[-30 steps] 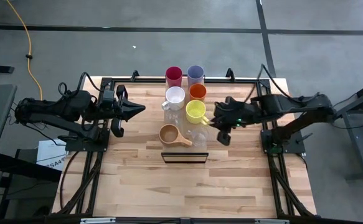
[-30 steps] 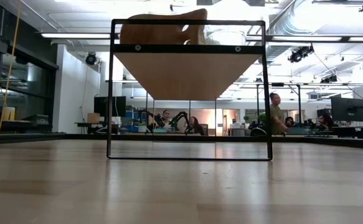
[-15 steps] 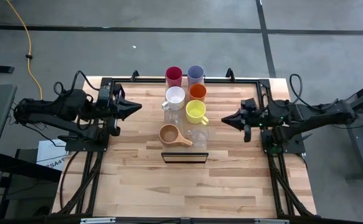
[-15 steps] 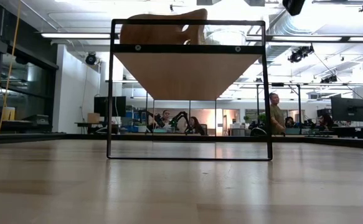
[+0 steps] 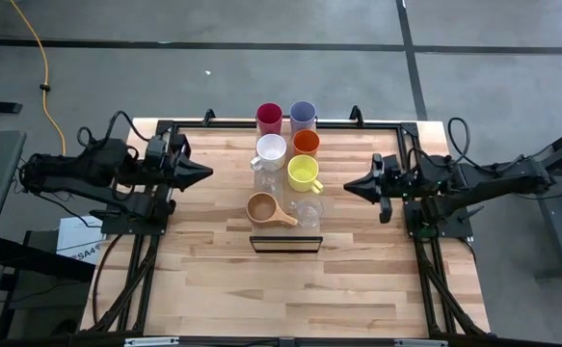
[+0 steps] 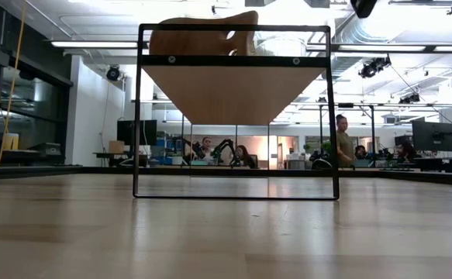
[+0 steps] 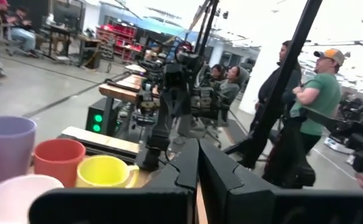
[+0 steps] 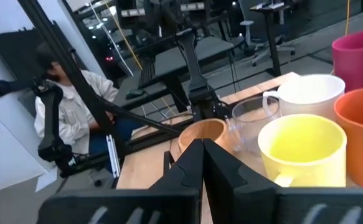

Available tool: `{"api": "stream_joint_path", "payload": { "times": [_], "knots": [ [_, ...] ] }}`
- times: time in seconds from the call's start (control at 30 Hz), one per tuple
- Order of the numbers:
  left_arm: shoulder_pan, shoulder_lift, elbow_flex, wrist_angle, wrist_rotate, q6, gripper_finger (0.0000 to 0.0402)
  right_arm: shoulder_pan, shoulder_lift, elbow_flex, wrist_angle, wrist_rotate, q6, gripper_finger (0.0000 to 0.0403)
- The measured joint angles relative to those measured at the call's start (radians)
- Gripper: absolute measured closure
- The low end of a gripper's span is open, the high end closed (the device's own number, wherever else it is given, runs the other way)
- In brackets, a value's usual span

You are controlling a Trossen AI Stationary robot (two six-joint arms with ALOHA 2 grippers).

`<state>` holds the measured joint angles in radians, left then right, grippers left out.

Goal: Stack small to large cups/mugs on shelf
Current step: Return to Home Position

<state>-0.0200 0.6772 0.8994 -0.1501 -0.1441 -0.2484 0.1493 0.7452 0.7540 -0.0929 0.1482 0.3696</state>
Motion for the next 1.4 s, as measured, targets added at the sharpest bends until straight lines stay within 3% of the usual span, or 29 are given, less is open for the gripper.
{"api": "stream_joint_path", "payload": {
  "times": [0.4, 0.5, 0.63, 0.87, 1.4],
  "knots": [
    [0.0, 0.002, -0.23, 0.339, 0.004, -0.102, 0.0401, -0.01, -0.001, 0.0, 0.05, 0.002, -0.085, 0.0403],
    [0.0, 0.001, -0.254, 0.386, 0.004, -0.116, 0.0401, -0.056, -0.013, -0.001, 0.039, -0.067, -0.125, 0.0403],
    [0.0, 0.0, -0.253, 0.389, -0.005, -0.117, 0.0401, -0.16, -0.054, -0.001, -0.024, -0.183, -0.136, 0.0403],
    [0.0, 0.001, -0.253, 0.381, -0.022, -0.108, 0.0401, -0.338, -0.132, -0.001, -0.083, -0.286, -0.165, 0.0403],
    [0.001, -0.109, -0.252, 0.26, -0.029, -0.089, 0.0401, -0.361, -0.143, -0.001, -0.067, -0.324, -0.162, 0.0403]
  ]
}}
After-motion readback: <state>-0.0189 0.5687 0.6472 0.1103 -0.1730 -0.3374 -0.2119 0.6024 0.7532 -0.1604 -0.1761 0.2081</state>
